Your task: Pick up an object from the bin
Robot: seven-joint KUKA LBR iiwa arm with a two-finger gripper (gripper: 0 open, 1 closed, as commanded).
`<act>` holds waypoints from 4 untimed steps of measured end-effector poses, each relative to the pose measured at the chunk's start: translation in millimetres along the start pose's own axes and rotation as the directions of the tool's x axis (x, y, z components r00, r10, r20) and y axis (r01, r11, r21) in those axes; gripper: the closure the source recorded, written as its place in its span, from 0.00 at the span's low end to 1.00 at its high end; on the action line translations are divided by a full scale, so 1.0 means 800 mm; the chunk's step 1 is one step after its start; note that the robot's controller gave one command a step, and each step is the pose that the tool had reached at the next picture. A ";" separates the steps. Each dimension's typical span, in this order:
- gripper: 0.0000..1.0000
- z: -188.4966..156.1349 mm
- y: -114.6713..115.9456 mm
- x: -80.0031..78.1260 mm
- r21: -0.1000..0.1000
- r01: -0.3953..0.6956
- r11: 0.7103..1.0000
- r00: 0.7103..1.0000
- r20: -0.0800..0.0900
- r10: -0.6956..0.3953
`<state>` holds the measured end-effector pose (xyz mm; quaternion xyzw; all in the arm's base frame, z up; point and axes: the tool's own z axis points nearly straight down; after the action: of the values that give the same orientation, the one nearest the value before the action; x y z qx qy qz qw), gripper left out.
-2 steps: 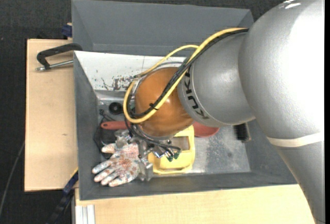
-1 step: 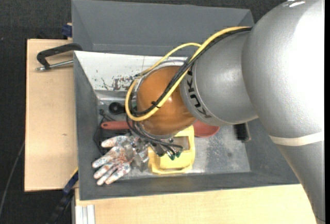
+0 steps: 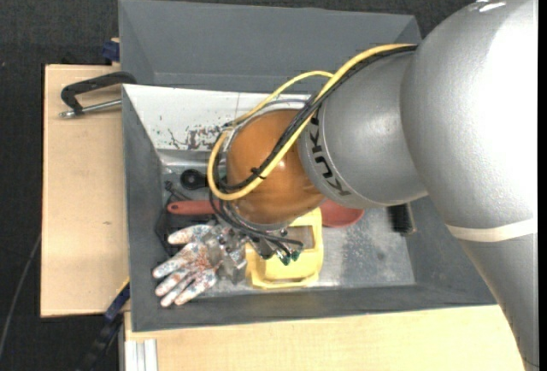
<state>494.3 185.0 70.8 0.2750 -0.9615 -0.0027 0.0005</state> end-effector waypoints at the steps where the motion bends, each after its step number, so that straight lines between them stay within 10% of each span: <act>1: 1.00 -0.002 0.000 0.000 0.000 0.000 1.000 1.000 0.000 0.000; 4: 1.00 -0.026 0.001 0.000 -0.001 0.000 1.000 1.000 0.001 0.000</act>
Offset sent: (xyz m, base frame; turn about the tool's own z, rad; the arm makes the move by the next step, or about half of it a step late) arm 0.0000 -0.0001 0.0232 0.0000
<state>493.9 185.7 91.7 0.2750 -0.9614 -0.0034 0.0003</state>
